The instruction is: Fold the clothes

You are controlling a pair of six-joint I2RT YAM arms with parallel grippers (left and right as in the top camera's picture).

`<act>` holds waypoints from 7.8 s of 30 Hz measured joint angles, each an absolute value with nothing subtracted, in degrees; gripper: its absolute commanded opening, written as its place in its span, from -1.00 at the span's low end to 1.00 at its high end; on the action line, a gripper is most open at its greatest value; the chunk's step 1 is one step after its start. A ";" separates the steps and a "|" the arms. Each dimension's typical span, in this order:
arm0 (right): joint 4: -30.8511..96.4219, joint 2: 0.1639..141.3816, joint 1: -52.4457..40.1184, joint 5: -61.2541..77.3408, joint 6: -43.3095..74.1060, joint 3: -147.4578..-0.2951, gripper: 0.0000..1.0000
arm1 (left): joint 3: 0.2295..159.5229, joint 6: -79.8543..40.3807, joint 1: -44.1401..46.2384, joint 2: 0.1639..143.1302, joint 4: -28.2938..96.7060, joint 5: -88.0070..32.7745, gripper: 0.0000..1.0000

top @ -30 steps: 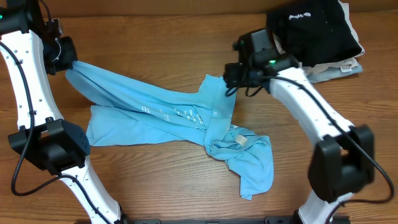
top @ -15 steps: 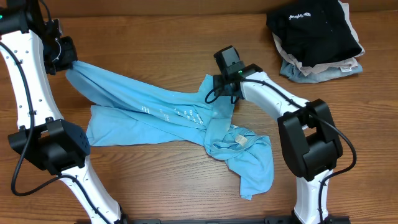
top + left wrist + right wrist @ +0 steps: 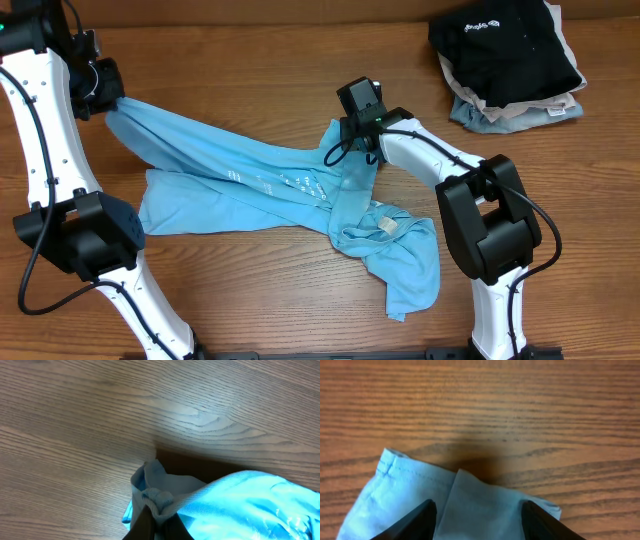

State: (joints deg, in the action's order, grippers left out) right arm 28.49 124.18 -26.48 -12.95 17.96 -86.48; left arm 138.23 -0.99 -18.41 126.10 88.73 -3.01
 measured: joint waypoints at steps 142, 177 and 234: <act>96.57 60.05 -12.40 -3.33 5.96 -164.99 -0.93 | 159.76 -2.63 -19.29 69.30 90.24 -0.10 -0.92; 34.65 115.11 -12.45 -2.76 4.67 -110.41 -0.92 | 150.32 -2.83 -19.22 131.72 74.83 1.56 -0.92; 71.33 107.28 -11.99 10.76 4.47 -105.21 0.77 | 150.76 -1.30 -20.62 134.89 96.62 1.72 0.99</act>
